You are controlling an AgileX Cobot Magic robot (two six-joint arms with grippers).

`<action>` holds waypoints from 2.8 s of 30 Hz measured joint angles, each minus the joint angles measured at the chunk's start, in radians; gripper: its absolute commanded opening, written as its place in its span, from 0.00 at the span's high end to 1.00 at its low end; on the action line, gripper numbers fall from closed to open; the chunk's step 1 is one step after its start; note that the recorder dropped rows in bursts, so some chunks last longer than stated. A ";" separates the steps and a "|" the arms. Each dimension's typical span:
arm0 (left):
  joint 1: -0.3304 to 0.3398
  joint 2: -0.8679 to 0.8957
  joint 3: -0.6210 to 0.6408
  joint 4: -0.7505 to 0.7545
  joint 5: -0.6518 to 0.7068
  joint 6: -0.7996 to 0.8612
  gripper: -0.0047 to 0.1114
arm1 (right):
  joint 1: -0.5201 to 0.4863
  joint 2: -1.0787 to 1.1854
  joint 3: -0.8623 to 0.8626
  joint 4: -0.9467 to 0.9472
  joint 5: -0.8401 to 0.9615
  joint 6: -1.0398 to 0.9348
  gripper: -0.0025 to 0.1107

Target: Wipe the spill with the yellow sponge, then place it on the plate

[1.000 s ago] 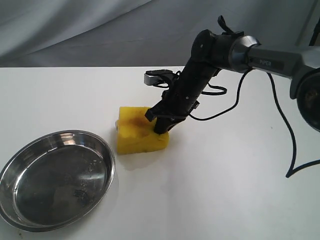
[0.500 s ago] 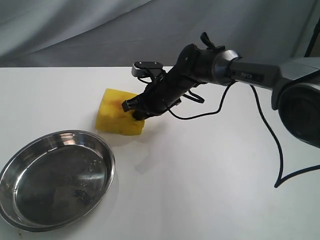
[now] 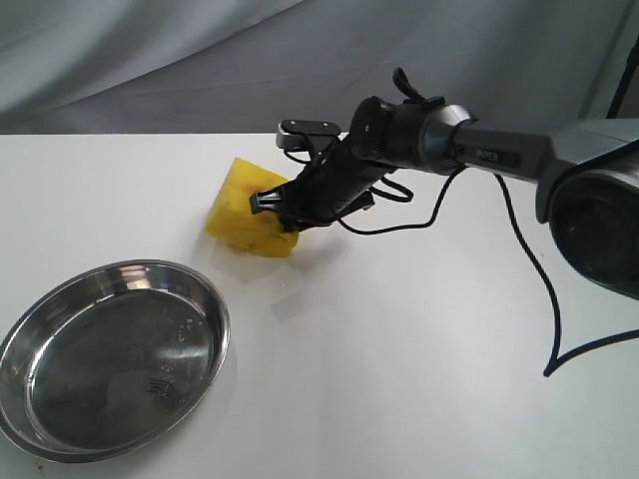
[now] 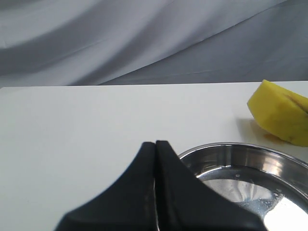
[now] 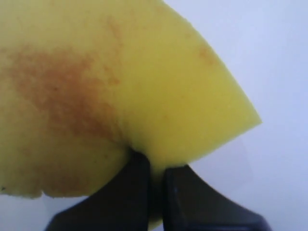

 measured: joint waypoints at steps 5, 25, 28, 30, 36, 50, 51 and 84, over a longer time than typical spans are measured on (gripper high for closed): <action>0.000 0.000 0.000 0.000 0.000 0.000 0.96 | 0.000 0.000 0.000 0.011 -0.012 -0.009 0.98; 0.000 0.000 0.000 0.000 0.000 0.000 0.96 | 0.085 0.010 0.000 0.212 0.013 -0.401 0.98; 0.000 0.000 0.000 0.000 0.000 0.000 0.96 | 0.085 0.010 0.000 0.197 0.002 -0.368 0.98; 0.000 0.000 0.000 0.000 0.000 0.000 0.96 | 0.085 0.010 0.000 0.185 -0.020 -0.294 0.98; 0.000 0.000 0.000 0.000 0.000 0.000 0.96 | 0.050 0.013 0.000 0.175 -0.064 -0.160 0.98; 0.000 0.000 0.000 0.000 0.000 0.000 0.96 | -0.060 -0.017 0.002 0.143 0.035 -0.105 0.98; 0.000 0.000 0.000 0.000 0.000 0.000 0.96 | -0.060 -0.031 0.004 0.134 0.051 -0.121 0.98; 0.000 0.000 0.000 0.000 0.000 0.000 0.96 | -0.067 -0.060 0.006 -0.066 0.174 -0.143 0.98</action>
